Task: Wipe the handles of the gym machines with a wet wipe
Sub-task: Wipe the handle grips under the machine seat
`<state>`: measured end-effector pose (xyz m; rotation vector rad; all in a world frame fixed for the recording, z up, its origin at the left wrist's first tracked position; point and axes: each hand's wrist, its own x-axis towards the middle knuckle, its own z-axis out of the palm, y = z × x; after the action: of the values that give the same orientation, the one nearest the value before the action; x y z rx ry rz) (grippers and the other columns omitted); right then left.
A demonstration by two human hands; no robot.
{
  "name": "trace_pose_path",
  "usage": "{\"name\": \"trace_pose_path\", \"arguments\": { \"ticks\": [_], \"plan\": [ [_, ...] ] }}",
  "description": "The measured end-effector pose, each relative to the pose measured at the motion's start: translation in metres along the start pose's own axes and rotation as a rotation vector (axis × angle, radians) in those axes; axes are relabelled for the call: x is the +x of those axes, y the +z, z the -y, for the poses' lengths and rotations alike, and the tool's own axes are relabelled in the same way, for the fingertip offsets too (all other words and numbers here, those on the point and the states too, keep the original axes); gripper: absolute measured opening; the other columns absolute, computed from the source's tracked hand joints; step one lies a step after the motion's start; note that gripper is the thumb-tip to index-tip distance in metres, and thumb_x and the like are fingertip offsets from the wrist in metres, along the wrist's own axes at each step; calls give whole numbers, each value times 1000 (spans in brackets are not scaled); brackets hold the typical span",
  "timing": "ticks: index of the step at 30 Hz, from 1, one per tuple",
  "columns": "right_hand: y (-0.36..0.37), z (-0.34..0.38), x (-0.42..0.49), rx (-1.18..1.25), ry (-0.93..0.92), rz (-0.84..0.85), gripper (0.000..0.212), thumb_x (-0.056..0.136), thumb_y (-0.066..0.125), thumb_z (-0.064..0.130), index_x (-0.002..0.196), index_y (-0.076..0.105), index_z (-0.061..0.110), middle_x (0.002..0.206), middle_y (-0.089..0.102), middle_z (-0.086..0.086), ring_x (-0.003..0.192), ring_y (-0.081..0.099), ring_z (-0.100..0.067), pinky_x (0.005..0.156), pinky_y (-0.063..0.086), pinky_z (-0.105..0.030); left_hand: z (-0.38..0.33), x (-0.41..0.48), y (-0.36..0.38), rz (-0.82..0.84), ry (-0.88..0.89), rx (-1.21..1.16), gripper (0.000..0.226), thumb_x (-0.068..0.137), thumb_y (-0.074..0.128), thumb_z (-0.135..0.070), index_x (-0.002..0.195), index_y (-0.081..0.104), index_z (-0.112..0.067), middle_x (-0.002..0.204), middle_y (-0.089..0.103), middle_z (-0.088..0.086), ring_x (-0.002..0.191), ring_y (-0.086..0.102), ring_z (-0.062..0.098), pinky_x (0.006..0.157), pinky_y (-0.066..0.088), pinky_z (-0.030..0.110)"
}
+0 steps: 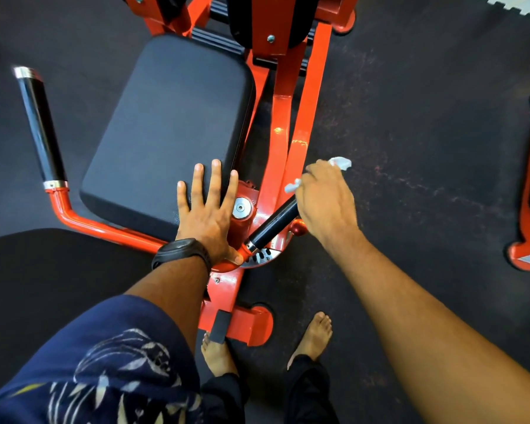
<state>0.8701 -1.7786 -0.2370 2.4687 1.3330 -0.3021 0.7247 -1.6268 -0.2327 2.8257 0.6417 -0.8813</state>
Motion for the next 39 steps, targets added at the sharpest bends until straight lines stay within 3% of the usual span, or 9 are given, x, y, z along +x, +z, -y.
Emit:
{"name": "trace_pose_path", "arguments": {
  "ticks": [5,9,14,17,19,22,26,33,39],
  "plan": [
    [31,26,-11,324,104,-138,35,92,52,8,125,62,0,144,49,-17,142,32,-32,122,19,-44,1,-1,1,-4,0,-8,166,48,84,-75,147,-38,-20,151,-44,13,143,-35,42,111,-18,60],
    [26,40,-17,856,620,-418,54,95,48,-12,146,47,7,163,21,-14,151,17,-27,121,18,-31,0,-1,0,-10,5,-3,165,48,83,-75,147,-36,-20,152,-43,13,144,-34,42,113,-15,61],
    [7,101,-10,1496,1236,-545,37,101,47,9,137,57,10,116,69,-17,106,65,-28,94,52,-46,0,-1,0,7,-4,1,164,51,82,-76,144,-41,-21,149,-47,13,143,-36,42,111,-18,59],
    [11,74,7,1894,1386,-598,25,104,43,16,88,60,7,79,60,-3,73,56,-16,73,51,-36,0,0,0,7,-3,-3,165,50,83,-76,144,-41,-21,146,-49,12,142,-37,41,110,-19,59],
    [10,69,2,2093,1359,-564,31,106,41,20,80,59,16,77,56,3,71,54,-9,71,49,-26,0,-1,-1,15,-4,-6,165,50,83,-76,145,-40,-21,146,-49,12,142,-37,42,108,-20,59],
    [14,82,-12,2037,1265,-419,27,103,44,26,87,62,15,89,61,-5,83,59,-13,81,51,-34,-1,-2,-3,14,-1,-5,164,50,83,-75,145,-40,-21,145,-50,12,142,-37,42,108,-19,59],
    [21,87,-1,1948,1440,-513,25,78,51,32,82,64,11,113,60,-28,94,61,-27,96,50,-54,-1,-2,-2,20,-3,-8,165,50,84,-74,145,-40,-22,144,-52,11,140,-40,41,110,-19,59],
    [16,77,-1,2033,1349,-517,42,103,36,11,141,52,20,126,63,-2,113,61,-16,94,50,-28,-1,0,-1,27,-14,-1,165,49,84,-74,145,-39,-22,143,-53,11,134,-46,38,109,-20,59],
    [11,114,-22,1928,1252,-258,24,103,42,16,81,50,18,79,53,0,74,51,-12,73,45,-35,-1,-1,-1,22,-12,-2,165,48,85,-74,147,-37,-23,148,-49,12,142,-38,41,111,-18,60]
  ]
}}
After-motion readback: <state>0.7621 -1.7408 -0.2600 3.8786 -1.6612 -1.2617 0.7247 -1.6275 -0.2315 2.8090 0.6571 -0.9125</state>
